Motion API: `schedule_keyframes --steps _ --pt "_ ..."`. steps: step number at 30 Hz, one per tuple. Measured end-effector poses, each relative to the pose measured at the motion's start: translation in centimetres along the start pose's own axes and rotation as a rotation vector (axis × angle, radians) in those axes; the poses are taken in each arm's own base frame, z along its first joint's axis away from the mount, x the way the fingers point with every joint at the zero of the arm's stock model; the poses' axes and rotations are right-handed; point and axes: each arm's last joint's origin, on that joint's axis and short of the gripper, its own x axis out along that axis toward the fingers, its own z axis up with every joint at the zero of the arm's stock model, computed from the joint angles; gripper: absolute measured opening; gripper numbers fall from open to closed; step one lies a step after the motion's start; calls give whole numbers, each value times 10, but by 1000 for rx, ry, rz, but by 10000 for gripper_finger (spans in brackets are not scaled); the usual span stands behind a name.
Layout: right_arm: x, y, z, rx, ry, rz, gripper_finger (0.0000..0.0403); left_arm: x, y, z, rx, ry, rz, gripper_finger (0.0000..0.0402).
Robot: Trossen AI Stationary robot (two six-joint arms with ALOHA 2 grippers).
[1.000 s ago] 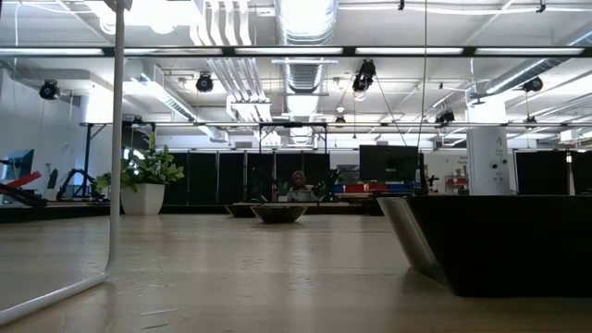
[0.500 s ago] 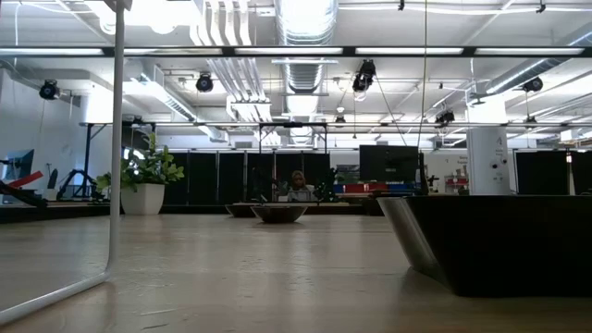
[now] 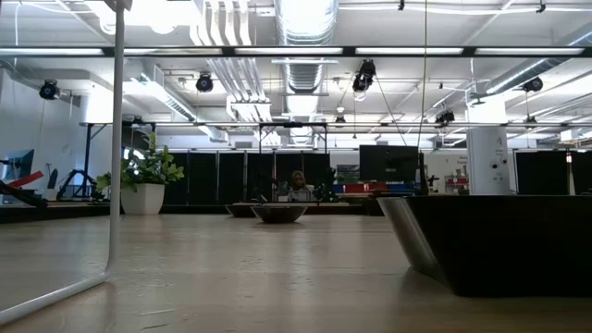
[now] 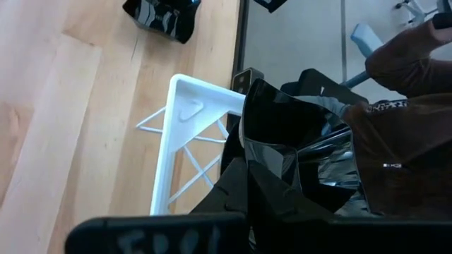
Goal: Pick & Place Mini shaped plates
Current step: Stack the black distorted square plate on top of the other black distorted square plate on the shelf
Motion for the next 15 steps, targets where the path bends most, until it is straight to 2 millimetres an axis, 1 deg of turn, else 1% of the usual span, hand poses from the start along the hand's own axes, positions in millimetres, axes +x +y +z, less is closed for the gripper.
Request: schedule_keyframes --steps 10,15 --pt "0 0 0 0 0 0 178 9 0 -2 -1 54 -7 0" --pt "0 0 0 0 0 0 178 10 0 -3 -5 75 -18 0"
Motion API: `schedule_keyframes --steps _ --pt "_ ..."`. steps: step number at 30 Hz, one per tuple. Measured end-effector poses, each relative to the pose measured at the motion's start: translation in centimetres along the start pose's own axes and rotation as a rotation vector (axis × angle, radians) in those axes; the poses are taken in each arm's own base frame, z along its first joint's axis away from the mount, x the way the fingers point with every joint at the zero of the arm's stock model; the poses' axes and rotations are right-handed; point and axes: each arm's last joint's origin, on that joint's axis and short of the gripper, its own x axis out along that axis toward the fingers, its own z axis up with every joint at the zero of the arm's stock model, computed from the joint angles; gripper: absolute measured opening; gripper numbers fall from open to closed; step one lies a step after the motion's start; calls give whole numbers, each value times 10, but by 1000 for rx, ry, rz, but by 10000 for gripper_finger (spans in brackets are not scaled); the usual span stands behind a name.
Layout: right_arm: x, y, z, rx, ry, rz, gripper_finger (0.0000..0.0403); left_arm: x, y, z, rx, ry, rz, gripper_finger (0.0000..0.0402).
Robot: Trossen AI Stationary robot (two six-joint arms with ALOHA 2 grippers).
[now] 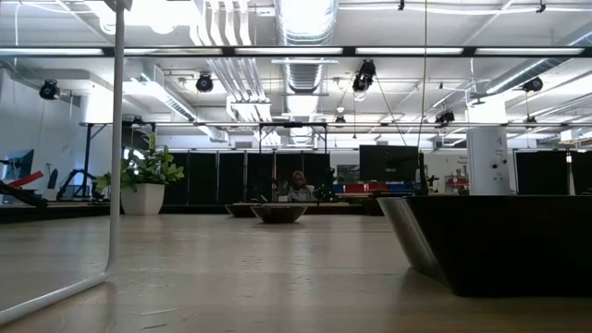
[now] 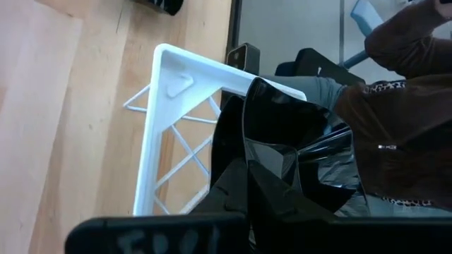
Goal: Pick & Place Mini shaped plates
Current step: Stack the black distorted square plate on top of the other black distorted square plate on the shelf, then stack the black leaf shaped plate on top of the other black leaf shaped plate on the shelf
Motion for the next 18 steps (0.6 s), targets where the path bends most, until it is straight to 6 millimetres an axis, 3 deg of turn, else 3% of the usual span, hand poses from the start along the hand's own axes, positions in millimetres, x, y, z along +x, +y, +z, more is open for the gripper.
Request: schedule_keyframes --steps 13,18 --pt "0 0 0 0 0 0 178 0 0 0 18 -3 2 76" --pt "0 0 0 0 0 0 178 -5 2 4 46 -19 -4 84"
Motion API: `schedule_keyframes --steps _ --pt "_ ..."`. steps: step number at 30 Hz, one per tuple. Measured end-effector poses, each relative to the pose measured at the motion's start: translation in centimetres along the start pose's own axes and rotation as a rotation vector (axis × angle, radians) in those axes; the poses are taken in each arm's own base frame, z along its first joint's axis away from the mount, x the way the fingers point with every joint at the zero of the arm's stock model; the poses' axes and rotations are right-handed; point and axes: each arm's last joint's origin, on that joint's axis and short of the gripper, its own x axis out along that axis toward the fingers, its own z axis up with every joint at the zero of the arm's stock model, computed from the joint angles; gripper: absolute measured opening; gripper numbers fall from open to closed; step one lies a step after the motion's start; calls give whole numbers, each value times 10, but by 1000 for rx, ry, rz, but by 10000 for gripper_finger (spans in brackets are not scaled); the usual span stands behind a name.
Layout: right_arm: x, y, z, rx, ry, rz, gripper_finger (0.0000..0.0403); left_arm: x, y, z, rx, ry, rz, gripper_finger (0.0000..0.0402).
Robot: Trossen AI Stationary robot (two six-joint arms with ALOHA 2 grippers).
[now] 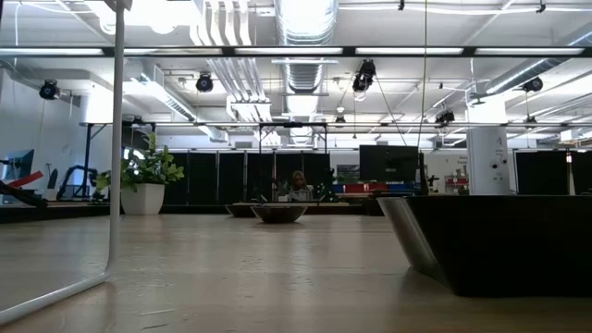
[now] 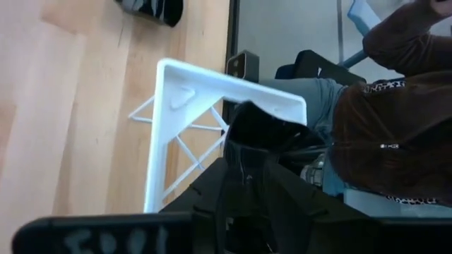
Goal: Pick & Place Mini shaped plates
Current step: Stack the black leaf shaped plate on top of the other black leaf shaped plate on the shelf
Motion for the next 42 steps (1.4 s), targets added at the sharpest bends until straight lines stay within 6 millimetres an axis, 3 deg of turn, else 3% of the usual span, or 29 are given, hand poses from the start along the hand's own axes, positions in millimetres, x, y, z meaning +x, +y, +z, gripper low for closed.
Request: schedule_keyframes --steps 9,20,34,42 --pt "0 0 0 0 0 0 178 -26 7 11 74 -115 25 85" --pt "0 0 0 -2 2 0 178 -47 43 38 73 -324 320 85" --pt "-1 -2 -1 -21 16 0 178 -35 121 83 -140 -323 626 85" --pt "-4 -5 2 -14 7 0 178 -9 170 77 -343 -349 689 85"
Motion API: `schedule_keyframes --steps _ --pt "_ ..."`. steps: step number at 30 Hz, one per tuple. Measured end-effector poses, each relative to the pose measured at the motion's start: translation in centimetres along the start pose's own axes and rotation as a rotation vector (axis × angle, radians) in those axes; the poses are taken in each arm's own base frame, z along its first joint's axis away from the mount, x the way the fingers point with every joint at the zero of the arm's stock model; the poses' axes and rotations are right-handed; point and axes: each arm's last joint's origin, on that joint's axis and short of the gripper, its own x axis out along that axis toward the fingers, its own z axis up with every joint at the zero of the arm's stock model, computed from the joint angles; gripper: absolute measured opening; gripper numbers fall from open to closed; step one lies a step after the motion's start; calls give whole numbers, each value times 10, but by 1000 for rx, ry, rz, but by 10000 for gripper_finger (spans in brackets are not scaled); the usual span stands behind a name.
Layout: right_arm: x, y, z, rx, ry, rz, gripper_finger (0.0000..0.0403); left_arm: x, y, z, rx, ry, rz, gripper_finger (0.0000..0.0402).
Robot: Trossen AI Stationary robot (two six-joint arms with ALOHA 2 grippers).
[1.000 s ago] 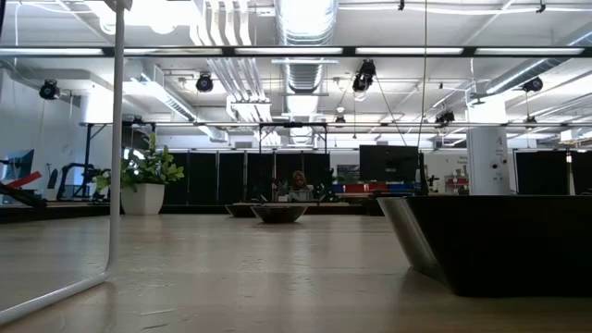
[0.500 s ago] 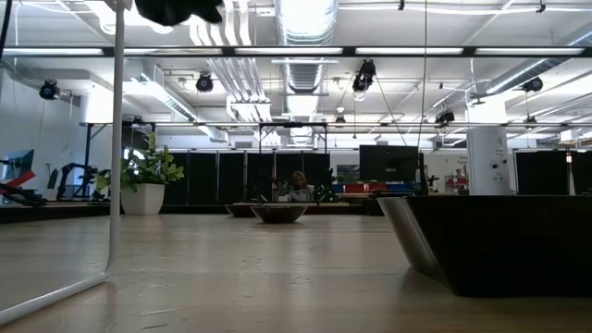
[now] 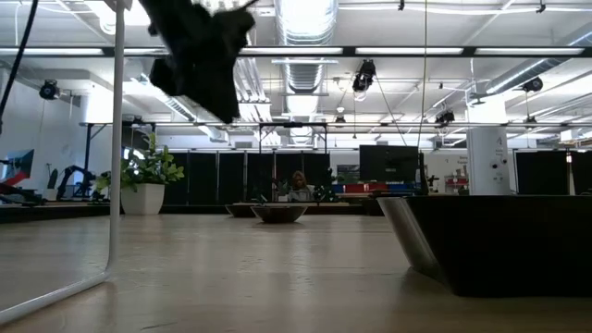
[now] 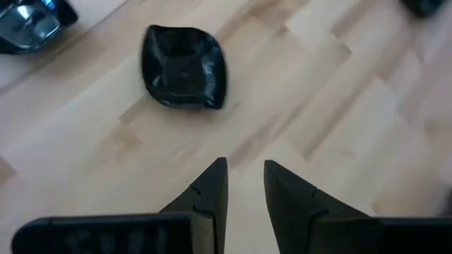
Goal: Pick & Place Mini shaped plates
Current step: Stack the black leaf shaped plate on top of the other black leaf shaped plate on the shelf
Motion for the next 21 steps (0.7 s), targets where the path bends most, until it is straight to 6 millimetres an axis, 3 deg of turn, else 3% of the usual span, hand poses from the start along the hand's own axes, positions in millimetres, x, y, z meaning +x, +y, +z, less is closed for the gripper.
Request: schedule_keyframes --steps 10,21 --pt "-3 -4 1 -5 7 0 178 51 35 -15 -219 -165 -85 85" --pt "-4 -5 0 -14 16 -1 178 71 60 -39 -359 -264 -84 85"
